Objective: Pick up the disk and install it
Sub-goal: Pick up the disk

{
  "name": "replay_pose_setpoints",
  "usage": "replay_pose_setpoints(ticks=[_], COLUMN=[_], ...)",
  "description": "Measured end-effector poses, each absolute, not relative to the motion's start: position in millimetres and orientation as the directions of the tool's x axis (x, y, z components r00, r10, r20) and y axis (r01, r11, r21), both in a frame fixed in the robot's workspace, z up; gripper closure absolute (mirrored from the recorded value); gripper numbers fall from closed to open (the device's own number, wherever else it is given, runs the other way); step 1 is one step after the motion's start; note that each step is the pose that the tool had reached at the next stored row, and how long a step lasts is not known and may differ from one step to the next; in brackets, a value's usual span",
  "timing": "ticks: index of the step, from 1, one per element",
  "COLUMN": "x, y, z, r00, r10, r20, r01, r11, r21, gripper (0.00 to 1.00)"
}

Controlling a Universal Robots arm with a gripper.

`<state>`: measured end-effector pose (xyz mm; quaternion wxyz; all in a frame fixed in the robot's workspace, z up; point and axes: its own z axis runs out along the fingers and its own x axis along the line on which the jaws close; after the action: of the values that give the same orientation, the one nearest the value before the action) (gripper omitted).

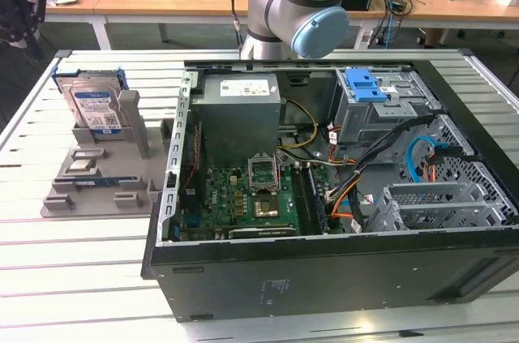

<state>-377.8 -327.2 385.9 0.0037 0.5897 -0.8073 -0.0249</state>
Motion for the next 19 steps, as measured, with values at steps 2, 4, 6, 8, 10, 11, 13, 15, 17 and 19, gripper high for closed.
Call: replay_pose_setpoints(ticks=[2, 4, 6, 8, 10, 11, 13, 15, 17, 19], x=[-377.8, -377.8, -377.8, -377.8, -377.8, -377.8, -377.8, -377.8, -377.8, -378.0], y=[-327.2, -327.2, -327.2, -327.2, -327.2, -327.2, -327.2, -327.2, -327.2, -327.2], z=[385.9, 385.9, 385.9, 385.9, 385.9, 385.9, 385.9, 386.0, 385.9, 385.8], r00=[-0.282, -0.264, -0.218, -0.154, -0.116, -0.091, -0.063, -0.063, -0.063, -0.062], r10=[-0.959, -0.964, -0.976, -0.988, -0.993, -0.996, -0.998, -0.998, -0.998, -0.998], r20=[-0.023, -0.023, -0.023, -0.023, -0.023, -0.023, -0.023, -0.023, -0.023, -0.025], r01=[-0.959, -0.964, -0.975, -0.987, -0.992, -0.995, -0.997, -0.997, -0.997, -0.998], r11=[0.281, 0.263, 0.217, 0.153, 0.115, 0.09, 0.062, 0.062, 0.062, 0.062], r21=[0.045, 0.045, 0.045, 0.045, 0.045, 0.045, 0.045, 0.045, 0.044, 0.01], gripper=[0.89, 0.89, 0.89, 0.89, 0.89, 0.89, 0.89, 0.89, 0.89, 0.89])
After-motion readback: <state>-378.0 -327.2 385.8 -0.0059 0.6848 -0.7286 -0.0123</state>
